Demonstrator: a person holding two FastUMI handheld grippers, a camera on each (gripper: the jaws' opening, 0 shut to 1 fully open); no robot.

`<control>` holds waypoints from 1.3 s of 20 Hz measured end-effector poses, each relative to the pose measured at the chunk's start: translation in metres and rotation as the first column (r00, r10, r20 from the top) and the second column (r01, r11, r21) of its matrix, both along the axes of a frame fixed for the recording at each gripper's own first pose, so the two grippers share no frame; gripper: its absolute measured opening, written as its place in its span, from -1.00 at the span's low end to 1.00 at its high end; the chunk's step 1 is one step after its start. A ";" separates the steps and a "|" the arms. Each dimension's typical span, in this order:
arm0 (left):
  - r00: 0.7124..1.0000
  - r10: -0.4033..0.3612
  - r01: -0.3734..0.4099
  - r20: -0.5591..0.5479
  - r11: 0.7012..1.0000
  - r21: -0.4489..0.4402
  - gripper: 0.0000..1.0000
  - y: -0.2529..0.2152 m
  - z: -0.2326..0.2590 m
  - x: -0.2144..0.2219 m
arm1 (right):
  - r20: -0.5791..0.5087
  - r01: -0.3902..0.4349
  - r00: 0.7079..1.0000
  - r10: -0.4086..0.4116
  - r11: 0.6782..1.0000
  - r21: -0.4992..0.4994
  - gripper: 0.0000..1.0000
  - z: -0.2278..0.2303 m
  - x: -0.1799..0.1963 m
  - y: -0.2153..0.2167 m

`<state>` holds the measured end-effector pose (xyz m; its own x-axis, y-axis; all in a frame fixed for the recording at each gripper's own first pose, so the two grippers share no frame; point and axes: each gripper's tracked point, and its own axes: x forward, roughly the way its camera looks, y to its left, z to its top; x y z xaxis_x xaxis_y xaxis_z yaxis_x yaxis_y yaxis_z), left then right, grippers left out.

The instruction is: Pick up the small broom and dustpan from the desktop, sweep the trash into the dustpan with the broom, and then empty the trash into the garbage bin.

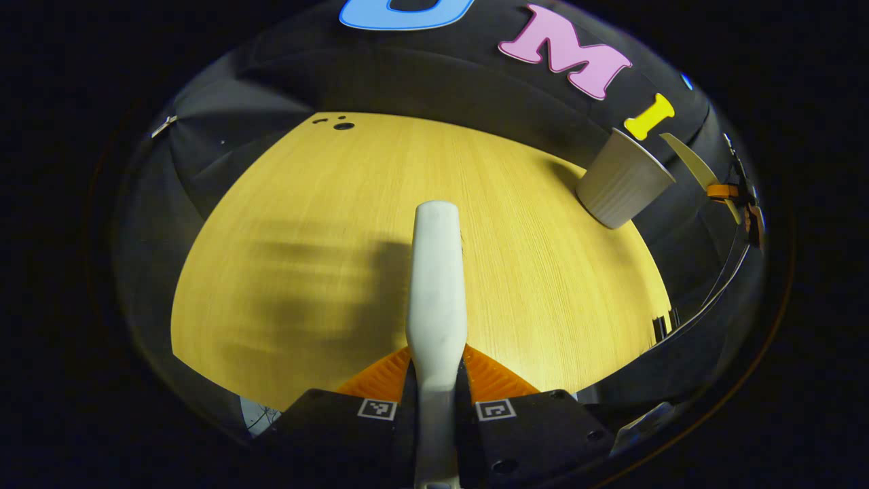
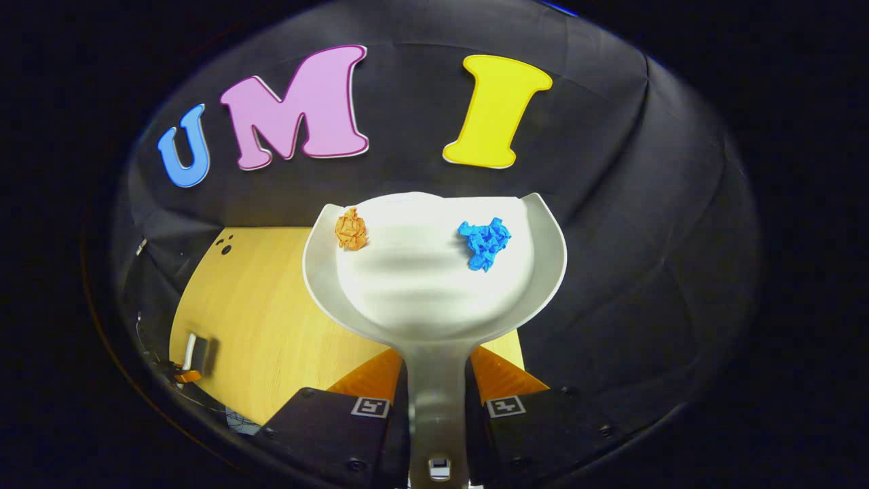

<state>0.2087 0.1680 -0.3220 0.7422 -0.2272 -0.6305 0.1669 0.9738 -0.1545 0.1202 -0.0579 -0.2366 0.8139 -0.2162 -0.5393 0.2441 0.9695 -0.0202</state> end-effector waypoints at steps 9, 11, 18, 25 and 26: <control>0.998 0.062 -0.061 0.016 0.998 -0.026 -0.44 0.001 0.009 -0.004 | -0.058 -0.033 0.998 0.021 0.979 -0.203 -0.26 0.006 -0.007 -0.016; 0.998 0.058 -0.058 0.011 0.998 -0.034 -0.44 0.000 0.008 -0.005 | -0.080 -0.056 0.996 0.037 0.964 -0.261 -0.26 0.005 -0.007 -0.019; 0.999 0.045 -0.045 -0.002 0.999 -0.024 -0.43 -0.012 0.010 -0.001 | -0.197 -0.168 0.977 0.077 0.849 -0.501 -0.26 0.064 -0.018 -0.091; 0.999 0.045 -0.045 -0.006 0.999 -0.020 -0.43 -0.016 0.003 0.001 | -0.313 -0.222 0.949 -0.025 0.653 -0.725 -0.17 0.085 -0.029 -0.120; 0.998 0.056 -0.056 -0.018 0.998 -0.025 -0.43 -0.013 0.001 0.002 | -0.317 -0.221 0.948 -0.038 0.638 -0.737 -0.26 0.086 -0.029 -0.121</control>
